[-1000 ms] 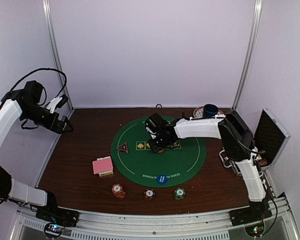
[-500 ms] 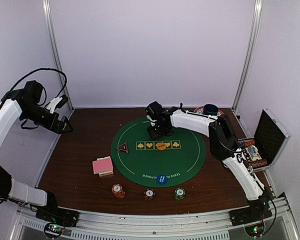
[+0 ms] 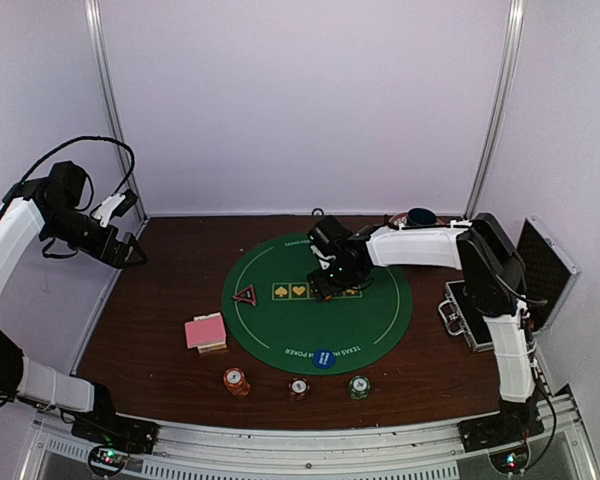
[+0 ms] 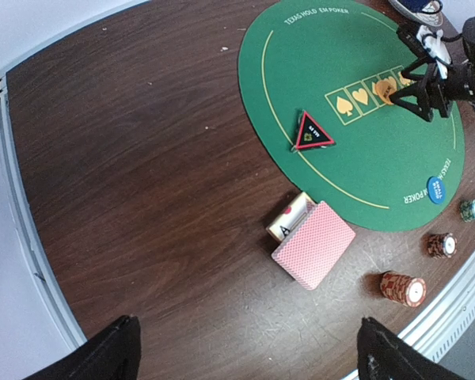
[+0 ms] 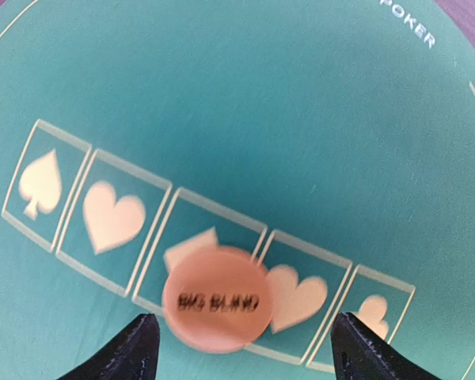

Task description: Distribute texas hold em gaming equipment

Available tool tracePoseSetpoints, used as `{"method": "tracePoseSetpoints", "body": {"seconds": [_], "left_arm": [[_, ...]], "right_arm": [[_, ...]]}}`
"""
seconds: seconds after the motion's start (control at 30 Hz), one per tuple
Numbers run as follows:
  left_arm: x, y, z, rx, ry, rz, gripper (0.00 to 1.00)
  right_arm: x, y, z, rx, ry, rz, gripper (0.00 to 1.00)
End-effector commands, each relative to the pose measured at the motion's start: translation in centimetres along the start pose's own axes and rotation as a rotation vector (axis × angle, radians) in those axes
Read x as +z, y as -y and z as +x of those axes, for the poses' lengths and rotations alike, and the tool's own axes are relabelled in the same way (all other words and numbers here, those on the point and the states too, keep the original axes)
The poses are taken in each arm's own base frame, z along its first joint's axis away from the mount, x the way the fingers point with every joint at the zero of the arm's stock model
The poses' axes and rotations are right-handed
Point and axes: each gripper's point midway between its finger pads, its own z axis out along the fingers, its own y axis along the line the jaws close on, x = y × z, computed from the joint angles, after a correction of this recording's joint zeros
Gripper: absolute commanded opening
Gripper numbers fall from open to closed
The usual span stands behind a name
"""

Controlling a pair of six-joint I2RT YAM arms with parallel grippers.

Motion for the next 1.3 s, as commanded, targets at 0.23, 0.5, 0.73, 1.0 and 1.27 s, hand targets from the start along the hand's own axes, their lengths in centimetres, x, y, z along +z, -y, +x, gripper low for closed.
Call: {"method": "tracePoseSetpoints", "body": {"seconds": [0.23, 0.5, 0.73, 1.0, 1.27], "left_arm": [[-0.9, 0.7, -1.0, 0.031, 0.046, 0.023, 0.98], [-1.3, 0.7, -1.3, 0.024, 0.057, 0.015, 0.98], [-1.4, 0.6, -1.3, 0.028, 0.057, 0.004, 0.98], [-1.3, 0.4, -1.3, 0.030, 0.053, 0.000, 0.98], [-1.3, 0.4, -1.3, 0.031, 0.051, 0.003, 0.98]], "right_arm": [[-0.9, -2.5, 3.1, 0.070, 0.006, -0.075, 0.78], [1.1, -2.0, 2.2, 0.089, -0.008, -0.032, 0.54], [2.3, -1.2, 2.3, 0.115, -0.027, 0.002, 0.45], [2.9, -0.1, 0.2, 0.128, -0.009, 0.033, 0.40], [4.8, 0.9, -2.3, 0.136, -0.019, 0.035, 0.38]]}}
